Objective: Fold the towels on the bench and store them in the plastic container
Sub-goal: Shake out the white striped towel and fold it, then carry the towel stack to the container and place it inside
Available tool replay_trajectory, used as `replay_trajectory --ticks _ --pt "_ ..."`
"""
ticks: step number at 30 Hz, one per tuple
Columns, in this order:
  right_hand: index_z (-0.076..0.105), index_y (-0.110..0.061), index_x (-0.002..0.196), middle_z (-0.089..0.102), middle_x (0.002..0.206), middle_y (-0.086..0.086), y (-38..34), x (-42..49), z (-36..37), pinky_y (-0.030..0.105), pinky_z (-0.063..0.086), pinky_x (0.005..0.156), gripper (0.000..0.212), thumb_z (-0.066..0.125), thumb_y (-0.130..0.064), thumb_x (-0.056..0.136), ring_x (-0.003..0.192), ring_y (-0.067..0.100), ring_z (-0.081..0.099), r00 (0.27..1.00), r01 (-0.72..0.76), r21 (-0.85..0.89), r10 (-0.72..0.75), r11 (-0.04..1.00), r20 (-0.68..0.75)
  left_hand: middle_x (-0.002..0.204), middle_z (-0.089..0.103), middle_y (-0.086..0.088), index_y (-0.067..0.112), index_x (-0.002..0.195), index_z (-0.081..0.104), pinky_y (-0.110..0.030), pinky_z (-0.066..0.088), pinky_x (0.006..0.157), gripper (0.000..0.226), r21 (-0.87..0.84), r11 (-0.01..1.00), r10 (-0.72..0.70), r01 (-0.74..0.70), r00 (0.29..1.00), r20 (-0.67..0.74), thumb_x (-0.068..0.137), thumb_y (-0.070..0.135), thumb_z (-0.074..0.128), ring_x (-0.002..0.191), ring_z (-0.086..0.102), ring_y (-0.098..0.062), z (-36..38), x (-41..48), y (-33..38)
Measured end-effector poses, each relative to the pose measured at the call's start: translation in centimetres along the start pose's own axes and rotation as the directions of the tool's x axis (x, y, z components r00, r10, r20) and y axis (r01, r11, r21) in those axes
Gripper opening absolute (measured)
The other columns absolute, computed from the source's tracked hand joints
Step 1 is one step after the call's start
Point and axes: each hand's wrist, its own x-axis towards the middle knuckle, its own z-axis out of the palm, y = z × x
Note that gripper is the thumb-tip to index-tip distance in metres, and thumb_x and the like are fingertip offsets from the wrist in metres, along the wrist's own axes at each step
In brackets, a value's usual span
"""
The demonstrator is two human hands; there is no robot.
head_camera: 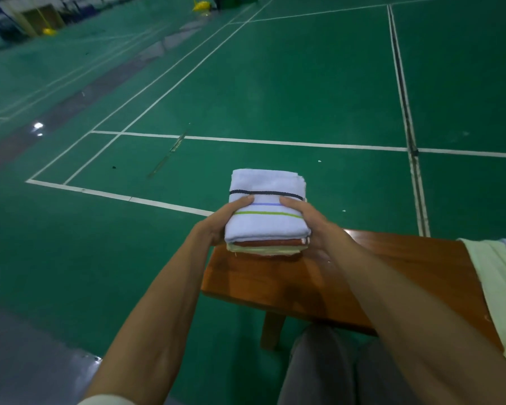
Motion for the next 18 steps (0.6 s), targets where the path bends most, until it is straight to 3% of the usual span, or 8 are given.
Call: replay_trajectory --ticks 3,8,12,18 --pt "0.068 -0.011 0.130 0.069 0.125 0.022 -2.3 0.2 -1.7 0.057 0.046 0.108 0.075 0.086 -0.048 0.068 0.122 0.044 0.061 1.000 0.009 -0.066 -0.011 0.998 -0.024 0.127 0.069 -0.016 0.012 0.136 0.062 -0.044 0.052 0.102 0.064 -0.016 1.000 0.020 -0.020 1.000 0.018 0.089 0.055 0.069 0.116 0.067 -0.033 1.4 1.3 0.8" --pt "0.072 -0.014 0.121 0.072 0.118 0.021 -7.5 1.7 -4.0 0.058 0.047 0.107 0.048 0.075 -0.045 0.085 0.111 0.042 0.065 0.999 0.034 -0.162 -0.039 0.986 -0.026 0.126 0.071 -0.014 0.012 0.134 0.063 -0.038 0.054 0.093 0.059 -0.077 0.994 0.074 -0.074 0.997 -0.003 0.092 0.053 0.065 0.108 0.070 -0.028 3.5 4.4 3.3" --pt "0.071 -0.013 0.122 0.071 0.118 0.024 -11.6 3.6 -5.3 0.061 0.047 0.104 0.054 0.075 -0.049 0.083 0.110 0.043 0.065 1.000 -0.010 -0.198 0.013 0.980 0.012 0.124 0.071 -0.015 0.011 0.134 0.064 -0.039 0.053 0.097 0.061 -0.063 0.995 0.081 -0.082 0.996 -0.028 0.093 0.056 0.063 0.110 0.069 -0.029 4.3 6.7 6.4" --pt "0.067 -0.011 0.126 0.071 0.117 0.025 -18.2 2.3 -2.2 0.059 0.050 0.102 0.057 0.074 -0.048 0.084 0.109 0.044 0.066 0.995 -0.061 -0.234 0.077 0.970 0.062 0.122 0.072 -0.015 0.012 0.134 0.063 -0.039 0.055 0.092 0.059 -0.091 0.991 0.092 -0.100 0.992 -0.084 0.093 0.056 0.063 0.110 0.069 -0.031 4.8 3.9 12.3"
